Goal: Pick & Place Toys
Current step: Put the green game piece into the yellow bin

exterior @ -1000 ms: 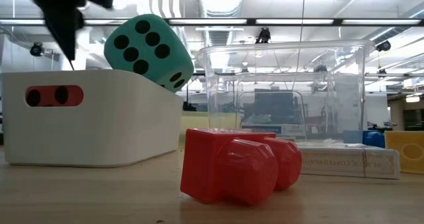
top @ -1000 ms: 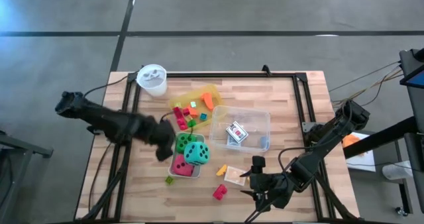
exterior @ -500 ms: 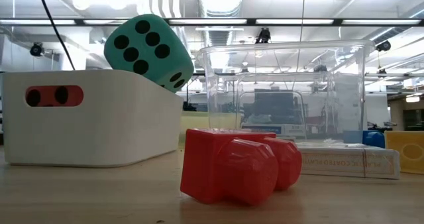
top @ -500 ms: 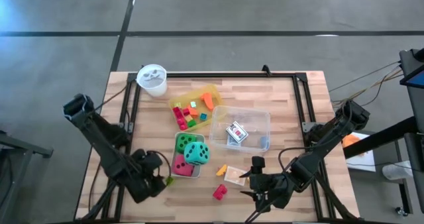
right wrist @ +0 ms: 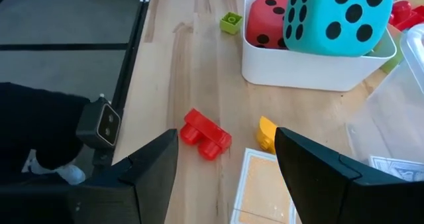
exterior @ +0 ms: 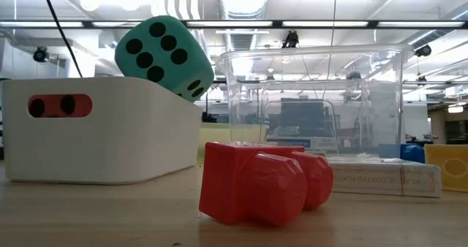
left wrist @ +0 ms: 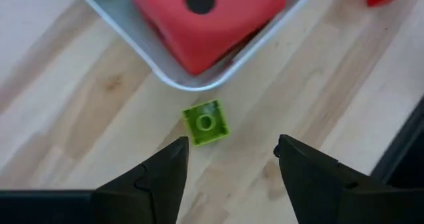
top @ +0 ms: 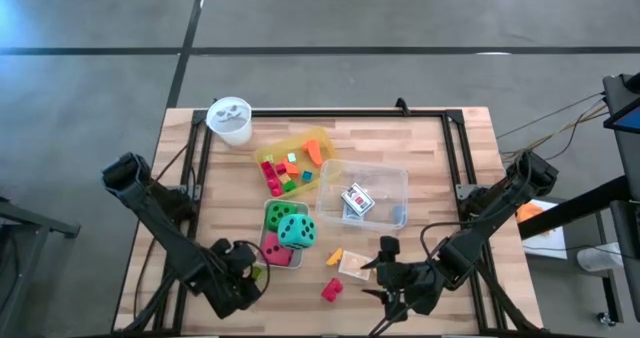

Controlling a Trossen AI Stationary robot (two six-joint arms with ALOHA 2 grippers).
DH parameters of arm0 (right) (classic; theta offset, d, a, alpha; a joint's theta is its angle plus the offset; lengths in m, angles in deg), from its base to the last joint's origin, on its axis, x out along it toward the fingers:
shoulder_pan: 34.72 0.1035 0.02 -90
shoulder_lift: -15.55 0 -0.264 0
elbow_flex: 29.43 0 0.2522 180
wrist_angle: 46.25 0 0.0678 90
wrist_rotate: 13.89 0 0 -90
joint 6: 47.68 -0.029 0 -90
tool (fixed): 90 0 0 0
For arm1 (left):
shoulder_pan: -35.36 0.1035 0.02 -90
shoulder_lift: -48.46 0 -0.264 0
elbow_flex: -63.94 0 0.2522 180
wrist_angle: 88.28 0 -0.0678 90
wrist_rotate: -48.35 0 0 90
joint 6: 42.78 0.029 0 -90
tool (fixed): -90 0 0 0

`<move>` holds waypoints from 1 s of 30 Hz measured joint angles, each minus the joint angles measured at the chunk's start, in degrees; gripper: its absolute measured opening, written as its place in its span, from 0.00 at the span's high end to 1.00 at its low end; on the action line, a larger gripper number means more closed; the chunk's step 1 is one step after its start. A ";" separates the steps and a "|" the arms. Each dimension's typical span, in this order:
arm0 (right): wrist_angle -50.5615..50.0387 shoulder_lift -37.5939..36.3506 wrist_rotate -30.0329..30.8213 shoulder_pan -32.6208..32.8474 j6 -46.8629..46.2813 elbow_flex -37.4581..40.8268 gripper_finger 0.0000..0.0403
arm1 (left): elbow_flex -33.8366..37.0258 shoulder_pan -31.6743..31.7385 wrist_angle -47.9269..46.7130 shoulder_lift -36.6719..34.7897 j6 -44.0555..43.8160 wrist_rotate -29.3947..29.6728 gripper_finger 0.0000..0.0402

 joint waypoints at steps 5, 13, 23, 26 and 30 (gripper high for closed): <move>1.20 0.00 0.00 0.02 0.00 0.00 0.39 | 0.00 0.04 3.88 2.34 -0.06 0.00 0.44; 2.11 0.00 -1.52 0.50 -1.33 0.00 0.39 | 0.04 0.02 3.86 5.75 -6.18 -1.20 0.35; 3.38 0.00 -1.09 0.77 -1.11 0.13 0.39 | 0.04 0.04 4.08 7.35 -6.19 -1.62 0.06; 4.40 0.00 -1.10 0.79 -1.06 0.42 0.39 | 0.05 0.04 4.08 7.35 -6.19 -1.59 0.01; 4.73 0.00 -1.11 0.79 -0.83 0.61 0.39 | 1.93 0.04 4.58 7.61 -7.38 -1.50 0.04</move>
